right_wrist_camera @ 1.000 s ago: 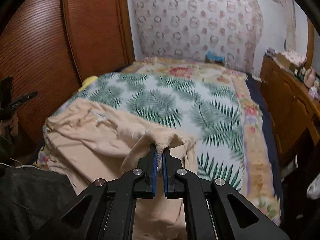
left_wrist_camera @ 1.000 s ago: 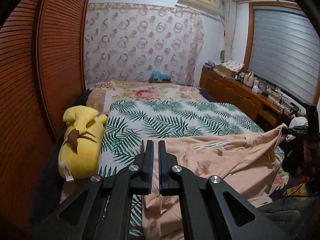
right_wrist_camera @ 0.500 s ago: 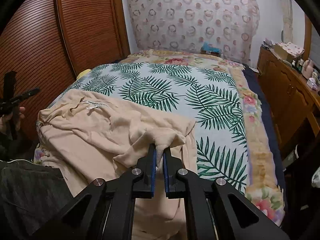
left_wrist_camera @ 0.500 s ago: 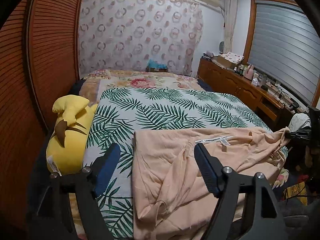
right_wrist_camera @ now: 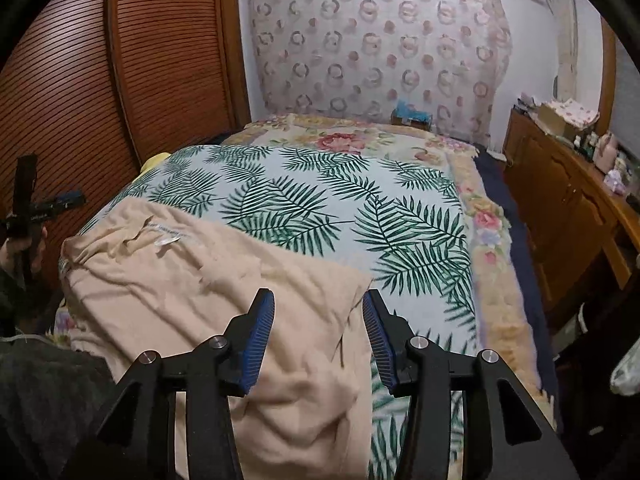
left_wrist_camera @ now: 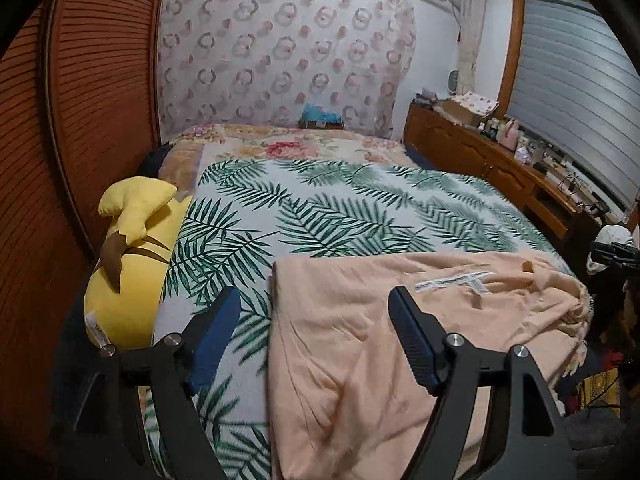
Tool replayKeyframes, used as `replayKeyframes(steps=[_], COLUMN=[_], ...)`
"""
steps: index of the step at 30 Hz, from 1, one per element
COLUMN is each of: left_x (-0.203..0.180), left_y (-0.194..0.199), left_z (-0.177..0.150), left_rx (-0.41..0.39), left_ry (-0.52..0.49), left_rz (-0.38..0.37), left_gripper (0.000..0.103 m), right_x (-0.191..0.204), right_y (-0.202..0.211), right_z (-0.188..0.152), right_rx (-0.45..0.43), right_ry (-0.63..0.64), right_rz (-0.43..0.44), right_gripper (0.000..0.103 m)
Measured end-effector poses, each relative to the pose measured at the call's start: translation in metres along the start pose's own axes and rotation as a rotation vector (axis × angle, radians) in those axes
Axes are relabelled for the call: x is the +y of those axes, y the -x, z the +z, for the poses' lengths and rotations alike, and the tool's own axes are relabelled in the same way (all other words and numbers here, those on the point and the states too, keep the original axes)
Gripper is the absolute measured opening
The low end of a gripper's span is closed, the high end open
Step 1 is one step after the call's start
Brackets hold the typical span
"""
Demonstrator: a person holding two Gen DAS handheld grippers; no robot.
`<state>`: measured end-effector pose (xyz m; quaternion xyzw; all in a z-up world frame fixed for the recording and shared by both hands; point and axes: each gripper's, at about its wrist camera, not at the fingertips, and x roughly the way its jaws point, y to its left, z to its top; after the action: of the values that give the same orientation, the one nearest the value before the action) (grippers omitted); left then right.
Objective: Fold small clothes
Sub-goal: 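Lay the folded side down and open both tools, then close both tools on the shirt hem edge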
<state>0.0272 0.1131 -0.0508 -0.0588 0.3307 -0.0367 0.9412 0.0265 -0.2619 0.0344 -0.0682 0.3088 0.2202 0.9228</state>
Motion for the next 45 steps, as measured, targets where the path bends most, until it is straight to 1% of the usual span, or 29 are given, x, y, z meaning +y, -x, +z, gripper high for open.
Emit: replayKeyframes(steps=[2,4,7,10,11,13,18,21,23,28,29,30,31,33,35,36,37,39,40,42,45], left_x=[0.003,0.008,0.014,0.015,0.017,0.019,0.02,0.017,0.015,0.015,0.015,0.015,0.013,0.011,0.007,0.005,0.004,0.001,-0.001,-0.003,-0.007], left_y=[-0.01,-0.021,-0.036,-0.051,-0.057,-0.065,-0.086,-0.092,-0.095,-0.095,-0.095,-0.096,-0.095,-0.094,-0.093,-0.093,-0.092,-0.09,-0.088,-0.08,-0.058], left_z=[0.005,0.011,0.017,0.019,0.019,0.019,0.015,0.011,0.008,0.008,0.008,0.008,0.008,0.008,0.008,0.007,0.007,0.007,0.008,0.009,0.012], left_rx=[0.008,0.023,0.051,0.086,0.105,0.133,0.207,0.234,0.242,0.236,0.233,0.23,0.228,0.231,0.234,0.232,0.231,0.221,0.208,0.175,0.112], left_ry=[-0.004,-0.005,-0.007,-0.022,-0.021,-0.013,-0.014,-0.031,-0.036,-0.038,-0.041,-0.043,-0.052,-0.066,-0.075,-0.079,-0.084,-0.092,-0.09,-0.081,-0.091], left_rz=[0.012,0.021,0.029,0.024,0.015,-0.003,0.009,-0.004,-0.003,-0.005,-0.007,-0.013,-0.033,-0.037,-0.05,-0.049,-0.046,-0.041,-0.041,-0.058,-0.08], left_gripper=[0.077,0.077,0.077,0.063,0.057,0.05,0.049,0.049,0.049,0.049,0.046,0.041,0.032,0.026,0.015,0.013,0.01,0.008,0.007,0.007,0.007], right_x=[-0.007,-0.012,-0.021,-0.027,-0.028,-0.028,-0.032,-0.033,-0.034,-0.033,-0.034,-0.034,-0.033,-0.033,-0.034,-0.033,-0.031,-0.028,-0.025,-0.021,-0.017], right_y=[-0.017,-0.035,-0.063,-0.085,-0.09,-0.1,-0.118,-0.124,-0.126,-0.127,-0.127,-0.127,-0.127,-0.126,-0.123,-0.122,-0.121,-0.12,-0.119,-0.116,-0.101], right_z=[0.005,0.01,0.016,0.019,0.02,0.024,0.024,0.023,0.022,0.019,0.018,0.017,0.016,0.015,0.014,0.013,0.013,0.012,0.011,0.009,0.006], right_rx=[0.009,0.026,0.064,0.101,0.112,0.128,0.167,0.182,0.181,0.173,0.173,0.17,0.168,0.166,0.164,0.164,0.164,0.165,0.167,0.162,0.119], right_ry=[-0.006,-0.016,-0.042,-0.054,-0.054,-0.051,-0.053,-0.059,-0.072,-0.064,-0.067,-0.066,-0.062,-0.063,-0.065,-0.062,-0.061,-0.054,-0.051,-0.041,-0.049], right_rz=[-0.001,0.017,0.025,0.028,0.028,0.017,0.005,-0.008,0.003,-0.007,-0.005,-0.006,-0.009,-0.011,-0.006,-0.003,-0.001,0.035,0.045,0.054,0.071], right_gripper=[0.048,0.048,0.048,0.048,0.048,0.048,0.048,0.048,0.048,0.049,0.049,0.049,0.049,0.049,0.049,0.047,0.042,0.019,0.015,0.01,0.009])
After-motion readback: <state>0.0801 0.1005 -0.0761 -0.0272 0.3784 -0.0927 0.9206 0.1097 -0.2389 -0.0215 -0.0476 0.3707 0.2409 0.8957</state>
